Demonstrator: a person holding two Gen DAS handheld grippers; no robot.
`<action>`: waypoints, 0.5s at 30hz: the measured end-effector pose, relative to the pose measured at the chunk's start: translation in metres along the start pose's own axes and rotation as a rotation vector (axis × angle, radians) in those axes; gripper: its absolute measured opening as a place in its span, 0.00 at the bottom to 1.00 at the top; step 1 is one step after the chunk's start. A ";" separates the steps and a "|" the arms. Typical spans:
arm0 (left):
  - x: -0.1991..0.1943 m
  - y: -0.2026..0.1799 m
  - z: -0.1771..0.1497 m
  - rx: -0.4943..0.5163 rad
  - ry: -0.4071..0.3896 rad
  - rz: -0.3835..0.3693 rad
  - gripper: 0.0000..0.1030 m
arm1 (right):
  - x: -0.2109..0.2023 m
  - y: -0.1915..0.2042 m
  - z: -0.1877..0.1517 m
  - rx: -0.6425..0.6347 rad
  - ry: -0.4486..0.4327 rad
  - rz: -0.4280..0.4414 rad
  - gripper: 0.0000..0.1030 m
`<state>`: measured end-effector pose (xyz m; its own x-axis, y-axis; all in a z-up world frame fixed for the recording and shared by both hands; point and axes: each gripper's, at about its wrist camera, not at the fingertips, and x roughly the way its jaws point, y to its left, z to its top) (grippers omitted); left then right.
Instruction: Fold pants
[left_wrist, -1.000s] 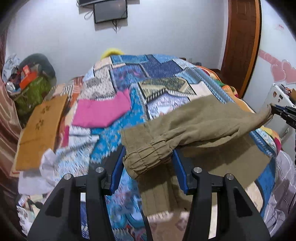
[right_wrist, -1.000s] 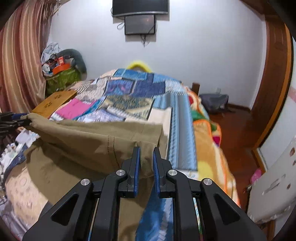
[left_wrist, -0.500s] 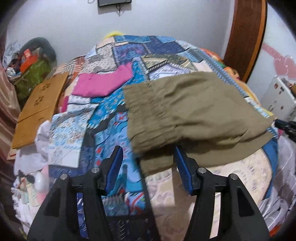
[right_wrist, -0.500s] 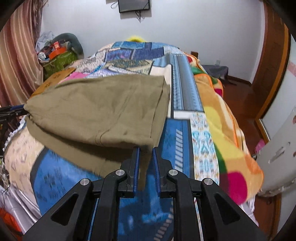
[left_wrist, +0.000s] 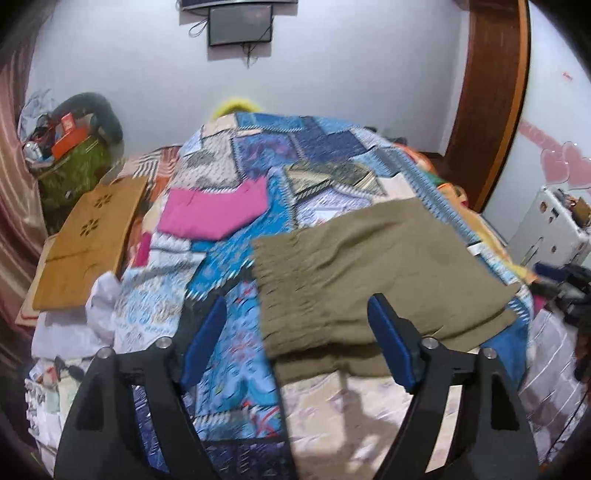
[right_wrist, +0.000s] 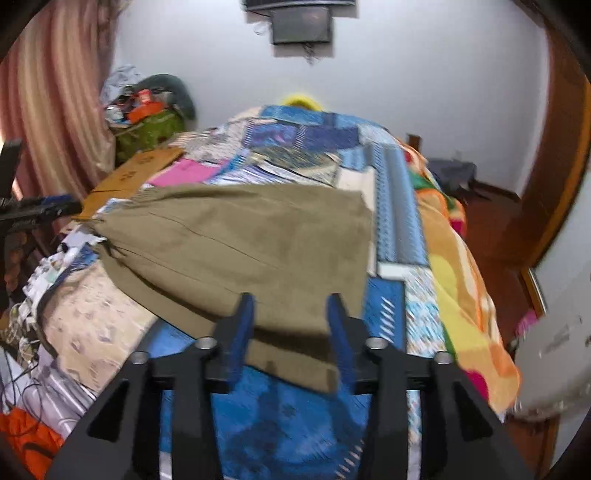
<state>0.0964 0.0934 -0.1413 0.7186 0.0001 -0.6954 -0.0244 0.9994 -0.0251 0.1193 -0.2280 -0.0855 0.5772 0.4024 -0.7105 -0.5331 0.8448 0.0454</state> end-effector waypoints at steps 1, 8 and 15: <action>0.001 -0.007 0.005 0.008 0.002 -0.007 0.78 | 0.003 0.007 0.003 -0.023 -0.004 0.016 0.42; 0.024 -0.052 0.012 0.079 0.056 -0.072 0.78 | 0.040 0.045 0.004 -0.127 0.056 0.121 0.42; 0.048 -0.090 0.000 0.158 0.110 -0.127 0.78 | 0.069 0.060 -0.006 -0.184 0.154 0.151 0.42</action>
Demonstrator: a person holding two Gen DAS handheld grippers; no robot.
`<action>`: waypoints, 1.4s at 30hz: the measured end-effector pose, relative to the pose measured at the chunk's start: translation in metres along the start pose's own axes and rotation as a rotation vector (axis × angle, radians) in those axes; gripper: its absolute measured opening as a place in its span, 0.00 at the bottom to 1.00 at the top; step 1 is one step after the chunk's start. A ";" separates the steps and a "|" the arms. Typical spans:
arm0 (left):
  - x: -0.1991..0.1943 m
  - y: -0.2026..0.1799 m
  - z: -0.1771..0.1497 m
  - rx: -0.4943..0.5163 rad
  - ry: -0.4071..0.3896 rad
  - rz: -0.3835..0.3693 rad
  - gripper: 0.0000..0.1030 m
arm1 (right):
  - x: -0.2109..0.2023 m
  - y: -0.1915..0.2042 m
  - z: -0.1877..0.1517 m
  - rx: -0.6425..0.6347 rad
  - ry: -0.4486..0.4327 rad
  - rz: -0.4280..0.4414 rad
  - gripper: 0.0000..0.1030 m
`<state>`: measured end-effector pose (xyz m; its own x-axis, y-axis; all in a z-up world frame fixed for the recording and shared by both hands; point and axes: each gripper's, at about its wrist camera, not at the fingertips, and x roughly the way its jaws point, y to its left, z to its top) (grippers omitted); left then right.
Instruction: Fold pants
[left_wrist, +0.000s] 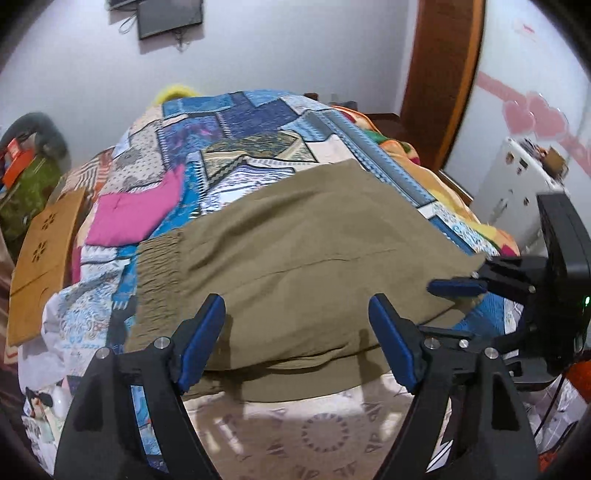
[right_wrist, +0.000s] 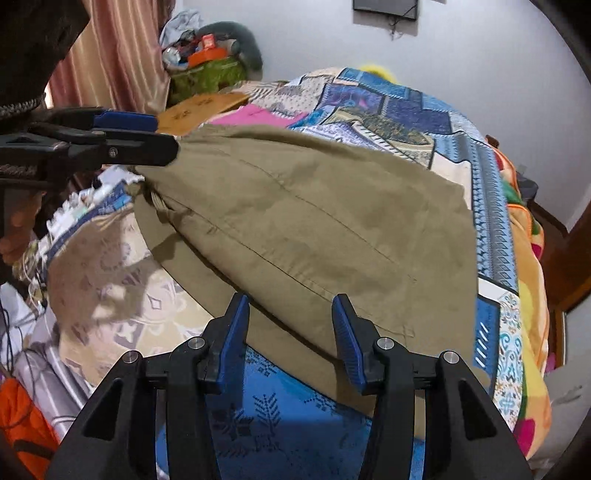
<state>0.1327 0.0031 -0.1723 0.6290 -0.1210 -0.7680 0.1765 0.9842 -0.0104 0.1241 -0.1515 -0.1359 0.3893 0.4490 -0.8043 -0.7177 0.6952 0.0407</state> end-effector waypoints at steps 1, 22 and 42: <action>0.003 -0.006 -0.002 0.023 -0.002 -0.005 0.78 | 0.000 -0.001 0.001 -0.001 0.000 0.007 0.42; 0.020 -0.042 -0.012 0.180 0.026 0.019 0.20 | -0.019 -0.006 0.014 0.107 -0.094 0.074 0.07; -0.012 -0.020 -0.027 0.038 0.079 -0.073 0.39 | -0.030 -0.002 -0.005 0.158 -0.057 0.091 0.14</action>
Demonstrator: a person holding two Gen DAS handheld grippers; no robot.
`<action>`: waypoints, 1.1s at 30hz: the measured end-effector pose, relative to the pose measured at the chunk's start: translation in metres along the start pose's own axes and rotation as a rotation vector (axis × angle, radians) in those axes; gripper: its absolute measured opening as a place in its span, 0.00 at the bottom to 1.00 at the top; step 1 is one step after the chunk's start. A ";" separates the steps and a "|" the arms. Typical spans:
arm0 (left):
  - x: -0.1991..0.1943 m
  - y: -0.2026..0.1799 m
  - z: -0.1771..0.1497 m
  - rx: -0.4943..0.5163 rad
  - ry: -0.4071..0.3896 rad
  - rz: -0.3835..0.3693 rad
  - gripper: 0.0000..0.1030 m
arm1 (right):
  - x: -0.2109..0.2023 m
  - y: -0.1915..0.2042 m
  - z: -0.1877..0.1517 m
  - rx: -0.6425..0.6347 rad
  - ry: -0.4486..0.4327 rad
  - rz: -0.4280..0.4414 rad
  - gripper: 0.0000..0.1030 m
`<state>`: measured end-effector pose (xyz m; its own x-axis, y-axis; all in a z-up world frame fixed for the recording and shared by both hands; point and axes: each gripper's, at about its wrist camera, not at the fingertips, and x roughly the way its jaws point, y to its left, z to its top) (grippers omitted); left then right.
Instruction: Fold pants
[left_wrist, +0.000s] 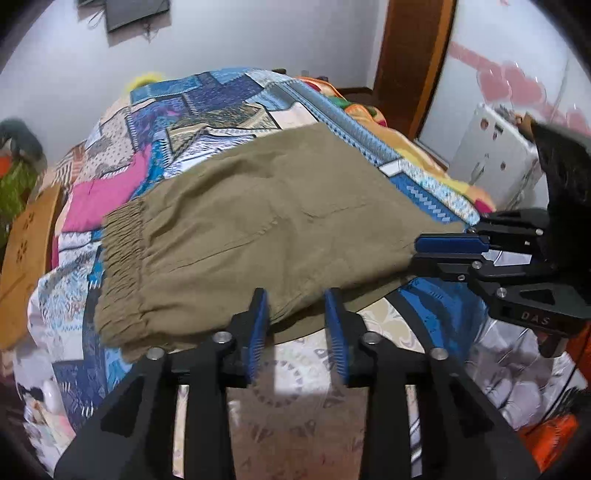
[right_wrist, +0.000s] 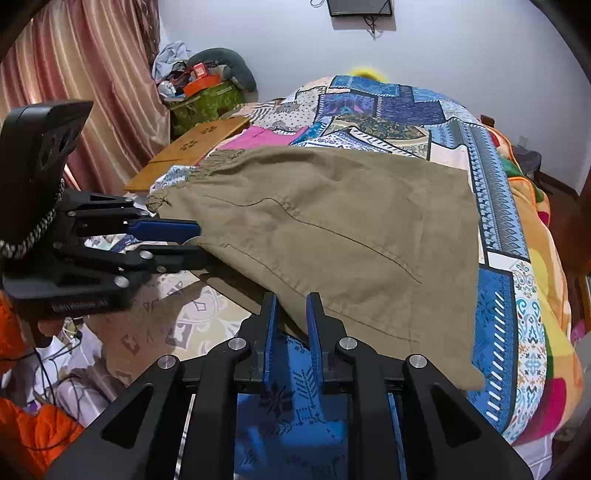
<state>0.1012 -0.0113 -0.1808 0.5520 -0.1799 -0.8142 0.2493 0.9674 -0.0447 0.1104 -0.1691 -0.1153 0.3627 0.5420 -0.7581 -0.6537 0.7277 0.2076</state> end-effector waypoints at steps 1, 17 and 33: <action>-0.005 0.004 0.000 -0.012 -0.015 0.011 0.44 | -0.004 -0.001 0.001 0.006 -0.006 0.000 0.14; 0.006 0.122 -0.017 -0.325 0.025 0.164 0.66 | -0.016 -0.067 -0.004 0.209 -0.069 -0.184 0.46; 0.008 0.109 -0.037 -0.279 0.005 0.236 0.75 | 0.003 -0.081 -0.046 0.280 0.065 -0.120 0.44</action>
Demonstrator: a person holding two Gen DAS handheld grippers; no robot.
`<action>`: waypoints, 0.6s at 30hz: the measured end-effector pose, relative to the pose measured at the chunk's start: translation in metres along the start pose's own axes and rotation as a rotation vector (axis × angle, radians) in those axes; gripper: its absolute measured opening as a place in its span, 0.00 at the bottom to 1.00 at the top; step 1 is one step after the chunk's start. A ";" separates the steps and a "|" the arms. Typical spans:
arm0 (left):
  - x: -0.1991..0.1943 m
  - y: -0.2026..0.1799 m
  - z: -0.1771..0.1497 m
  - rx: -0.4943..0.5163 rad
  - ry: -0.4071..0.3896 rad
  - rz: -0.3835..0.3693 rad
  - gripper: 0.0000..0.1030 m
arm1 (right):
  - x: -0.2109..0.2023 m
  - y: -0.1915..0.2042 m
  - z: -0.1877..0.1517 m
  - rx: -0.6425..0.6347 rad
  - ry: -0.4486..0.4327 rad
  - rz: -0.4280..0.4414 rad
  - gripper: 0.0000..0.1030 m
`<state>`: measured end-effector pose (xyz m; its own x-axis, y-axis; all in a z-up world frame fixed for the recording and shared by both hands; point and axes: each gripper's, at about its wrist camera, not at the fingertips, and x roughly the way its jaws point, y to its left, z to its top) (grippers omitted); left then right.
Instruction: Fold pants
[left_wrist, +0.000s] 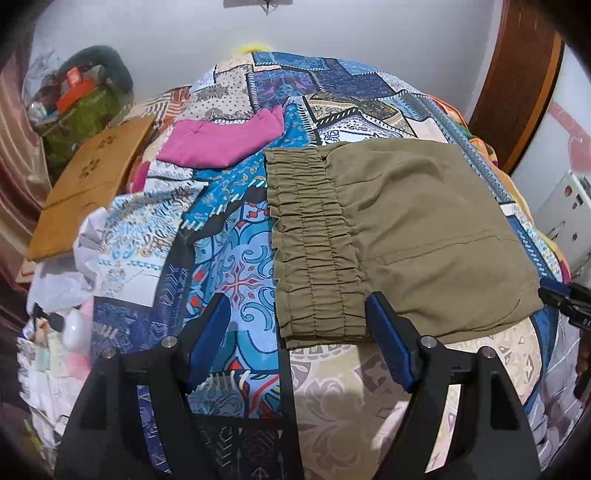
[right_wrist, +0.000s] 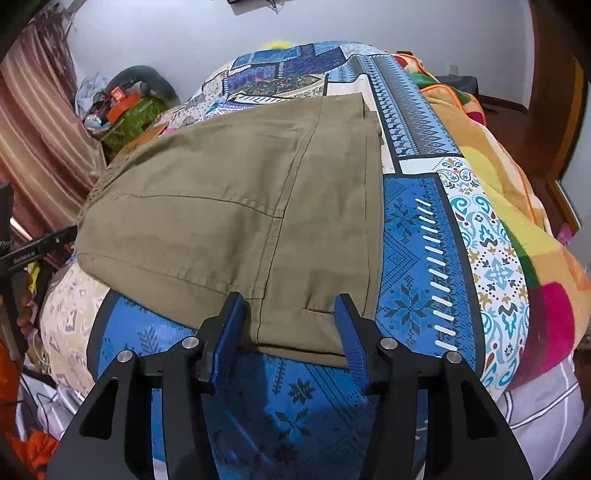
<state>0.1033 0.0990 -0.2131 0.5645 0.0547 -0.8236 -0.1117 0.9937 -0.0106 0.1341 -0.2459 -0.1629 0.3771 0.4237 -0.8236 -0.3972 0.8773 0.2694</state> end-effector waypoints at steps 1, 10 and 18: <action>-0.002 0.000 0.002 0.008 0.004 0.004 0.75 | 0.000 0.000 0.001 -0.005 0.006 0.000 0.44; -0.028 0.007 0.042 0.008 -0.075 0.023 0.75 | -0.020 0.006 0.022 -0.111 -0.006 -0.071 0.46; -0.019 0.010 0.104 0.026 -0.125 0.032 0.75 | -0.027 -0.007 0.081 -0.125 -0.124 -0.114 0.46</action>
<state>0.1768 0.1185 -0.1390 0.6587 0.0964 -0.7462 -0.1110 0.9934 0.0303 0.1942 -0.2458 -0.1023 0.5227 0.3544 -0.7754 -0.4440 0.8896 0.1074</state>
